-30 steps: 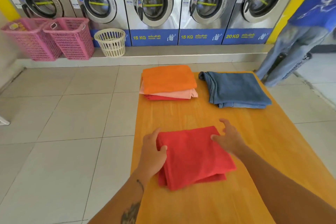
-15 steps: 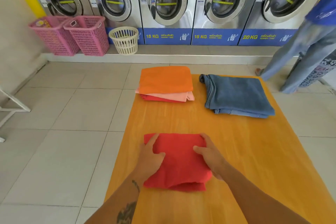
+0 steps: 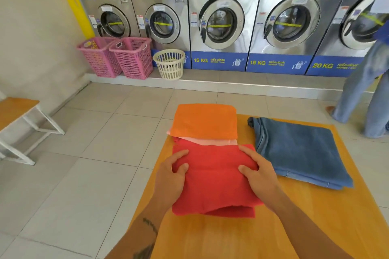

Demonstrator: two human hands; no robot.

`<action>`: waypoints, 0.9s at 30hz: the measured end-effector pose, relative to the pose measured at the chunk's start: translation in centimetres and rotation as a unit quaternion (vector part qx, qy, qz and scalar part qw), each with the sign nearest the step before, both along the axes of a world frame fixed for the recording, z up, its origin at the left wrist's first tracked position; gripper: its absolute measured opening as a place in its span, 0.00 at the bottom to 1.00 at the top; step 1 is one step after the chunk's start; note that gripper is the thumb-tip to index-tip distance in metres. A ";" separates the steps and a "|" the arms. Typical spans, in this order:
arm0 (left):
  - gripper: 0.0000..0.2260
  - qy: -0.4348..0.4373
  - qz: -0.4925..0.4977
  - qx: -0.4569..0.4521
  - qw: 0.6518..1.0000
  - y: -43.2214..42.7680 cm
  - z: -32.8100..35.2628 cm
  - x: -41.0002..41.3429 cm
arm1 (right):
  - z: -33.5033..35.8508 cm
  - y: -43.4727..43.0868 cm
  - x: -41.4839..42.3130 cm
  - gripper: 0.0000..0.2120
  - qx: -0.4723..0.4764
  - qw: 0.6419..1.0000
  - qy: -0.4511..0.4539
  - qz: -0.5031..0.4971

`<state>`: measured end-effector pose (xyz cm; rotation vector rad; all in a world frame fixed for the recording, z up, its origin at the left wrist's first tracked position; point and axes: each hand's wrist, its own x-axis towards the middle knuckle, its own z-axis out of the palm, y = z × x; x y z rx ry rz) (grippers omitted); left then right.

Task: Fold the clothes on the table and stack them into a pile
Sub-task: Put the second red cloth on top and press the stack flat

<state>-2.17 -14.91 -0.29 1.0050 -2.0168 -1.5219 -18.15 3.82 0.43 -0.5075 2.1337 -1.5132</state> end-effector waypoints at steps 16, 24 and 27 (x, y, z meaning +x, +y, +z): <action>0.21 -0.024 -0.083 -0.100 0.991 -19.6 0.0 -19.7 | 2.4 -18.4 -17.4 0.25 0.139 0.978 0.152 -0.040; 0.21 -0.043 -0.067 -0.216 0.973 -20.9 -7.4 -20.1 | -5.6 -17.6 -15.7 0.26 0.225 0.962 0.147 -0.053; 0.21 -0.086 -0.074 -0.229 0.967 -23.0 -7.0 -19.8 | -4.5 -17.5 -15.3 0.26 0.316 0.925 0.196 -0.073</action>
